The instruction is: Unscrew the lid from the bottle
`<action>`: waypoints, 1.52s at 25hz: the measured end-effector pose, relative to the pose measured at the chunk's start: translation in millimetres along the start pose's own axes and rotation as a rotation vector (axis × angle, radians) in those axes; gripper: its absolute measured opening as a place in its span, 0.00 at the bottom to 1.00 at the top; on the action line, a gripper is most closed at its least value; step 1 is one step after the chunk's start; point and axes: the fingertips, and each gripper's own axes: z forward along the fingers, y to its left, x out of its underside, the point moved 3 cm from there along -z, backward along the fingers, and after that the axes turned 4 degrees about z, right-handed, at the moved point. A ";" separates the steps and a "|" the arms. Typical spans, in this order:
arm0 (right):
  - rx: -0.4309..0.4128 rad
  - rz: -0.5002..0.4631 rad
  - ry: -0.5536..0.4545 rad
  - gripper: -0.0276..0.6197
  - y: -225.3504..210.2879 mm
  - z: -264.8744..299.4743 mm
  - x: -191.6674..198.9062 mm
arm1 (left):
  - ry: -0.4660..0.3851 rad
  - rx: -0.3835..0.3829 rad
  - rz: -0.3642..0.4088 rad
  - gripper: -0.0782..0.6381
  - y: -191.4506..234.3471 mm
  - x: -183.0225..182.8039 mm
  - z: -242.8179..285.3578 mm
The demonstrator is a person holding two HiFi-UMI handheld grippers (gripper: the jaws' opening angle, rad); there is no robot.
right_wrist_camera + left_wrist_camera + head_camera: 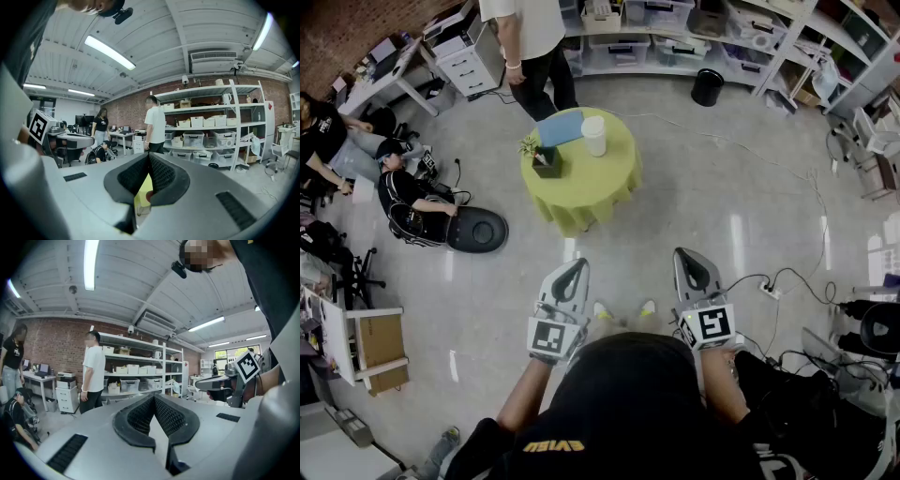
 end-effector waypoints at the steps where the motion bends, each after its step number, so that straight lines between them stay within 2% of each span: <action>1: 0.006 0.006 -0.002 0.05 -2.7 0.0 -0.5 | -0.002 0.006 0.012 0.13 -2.7 -3.3 -1.1; 5: 0.008 0.025 -0.012 0.05 -6.6 -0.4 -2.1 | 0.012 0.011 0.050 0.13 -8.8 -6.5 -6.6; 11: -0.017 -0.003 -0.017 0.05 -5.8 -0.5 -2.2 | 0.017 -0.037 0.020 0.13 -7.4 -2.7 -6.2; 14: -0.061 0.007 -0.055 0.05 -13.2 -7.0 -9.2 | 0.032 -0.046 0.016 0.13 -11.3 2.2 -0.7; 17: -0.097 -0.043 -0.080 0.05 -24.7 -8.1 -12.6 | 0.102 -0.077 0.034 0.13 -9.9 13.6 2.1; 19: -0.110 -0.050 -0.095 0.07 -35.7 -9.1 -14.5 | 0.096 -0.105 0.019 0.13 -12.0 14.2 6.1; 21: -0.124 -0.026 -0.089 0.20 -48.3 -11.9 -15.9 | 0.068 -0.127 0.002 0.13 -18.0 8.9 15.3; 24: -0.150 -0.025 -0.080 0.33 -64.8 -11.3 -15.9 | 0.053 -0.135 0.010 0.13 -29.0 6.0 32.2; 27: -0.176 -0.024 -0.063 0.42 -76.7 -6.5 -14.0 | 0.060 -0.141 0.022 0.13 -37.8 -1.2 48.2; 31: -0.190 0.021 -0.011 0.57 -89.1 -8.0 -0.8 | 0.057 -0.147 -0.006 0.13 -51.8 -1.9 57.8; 33: -0.210 0.057 0.018 0.70 -91.2 -7.0 9.3 | 0.073 -0.143 -0.002 0.13 -54.8 2.5 58.3; 35: -0.227 0.094 0.051 0.88 -90.9 -2.3 18.7 | 0.104 -0.141 0.005 0.13 -53.1 8.0 56.1; 36: -0.229 0.105 0.066 0.92 -89.4 1.2 22.3 | 0.110 -0.140 0.003 0.13 -50.4 10.2 55.0; 38: -0.227 0.116 0.077 0.92 -83.2 10.9 25.9 | 0.117 -0.140 -0.010 0.13 -40.1 14.0 54.6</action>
